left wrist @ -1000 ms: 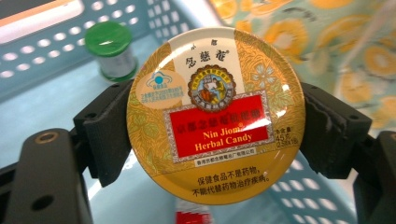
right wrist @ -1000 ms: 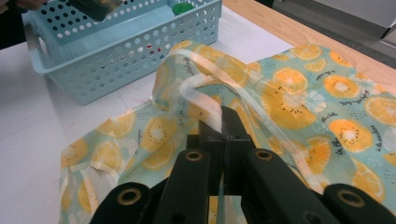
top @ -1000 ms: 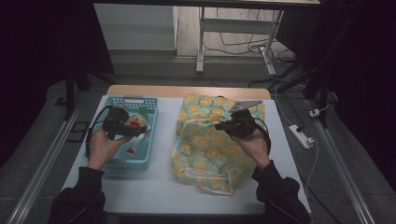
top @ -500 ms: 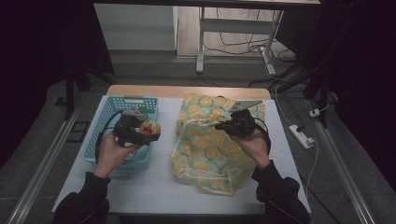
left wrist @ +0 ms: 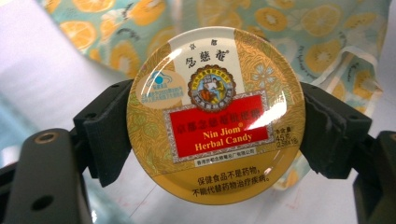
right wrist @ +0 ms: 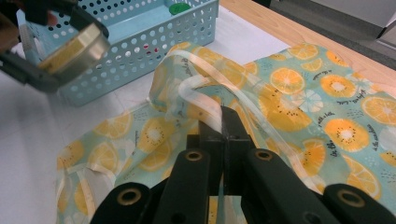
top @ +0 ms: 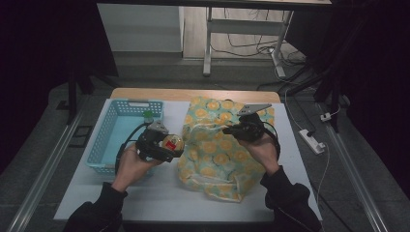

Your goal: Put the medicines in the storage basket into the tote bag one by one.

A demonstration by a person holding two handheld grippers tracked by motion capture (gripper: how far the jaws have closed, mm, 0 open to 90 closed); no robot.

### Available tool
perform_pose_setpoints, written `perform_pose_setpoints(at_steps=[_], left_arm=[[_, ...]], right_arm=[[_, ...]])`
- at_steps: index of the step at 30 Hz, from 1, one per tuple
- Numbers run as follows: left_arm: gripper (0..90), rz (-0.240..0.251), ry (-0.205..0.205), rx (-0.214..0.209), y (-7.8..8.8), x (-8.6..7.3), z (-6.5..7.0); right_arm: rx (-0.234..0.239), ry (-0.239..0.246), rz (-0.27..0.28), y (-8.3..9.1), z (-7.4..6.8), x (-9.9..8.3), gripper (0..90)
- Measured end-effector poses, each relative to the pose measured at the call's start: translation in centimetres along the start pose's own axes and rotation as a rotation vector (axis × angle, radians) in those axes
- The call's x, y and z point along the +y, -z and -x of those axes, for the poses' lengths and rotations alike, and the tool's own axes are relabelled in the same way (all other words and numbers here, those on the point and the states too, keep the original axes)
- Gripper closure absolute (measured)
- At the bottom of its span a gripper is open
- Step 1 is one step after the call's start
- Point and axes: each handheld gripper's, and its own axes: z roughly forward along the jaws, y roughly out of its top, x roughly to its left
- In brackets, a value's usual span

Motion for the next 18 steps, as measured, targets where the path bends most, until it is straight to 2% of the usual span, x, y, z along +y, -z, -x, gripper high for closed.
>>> perform_pose_setpoints(at_steps=[7, 18], left_arm=[[20.4, 0.009, -0.033, -0.043, -1.3, 0.6, 1.6], [20.4, -0.022, -0.055, -0.078, -4.5, 1.6, 2.6]], right_arm=[[-0.008, 0.006, 0.001, -0.1, 0.0, 0.0, 89.3], [-0.014, 0.002, 0.008, -0.2, 0.1, -0.1, 89.3]])
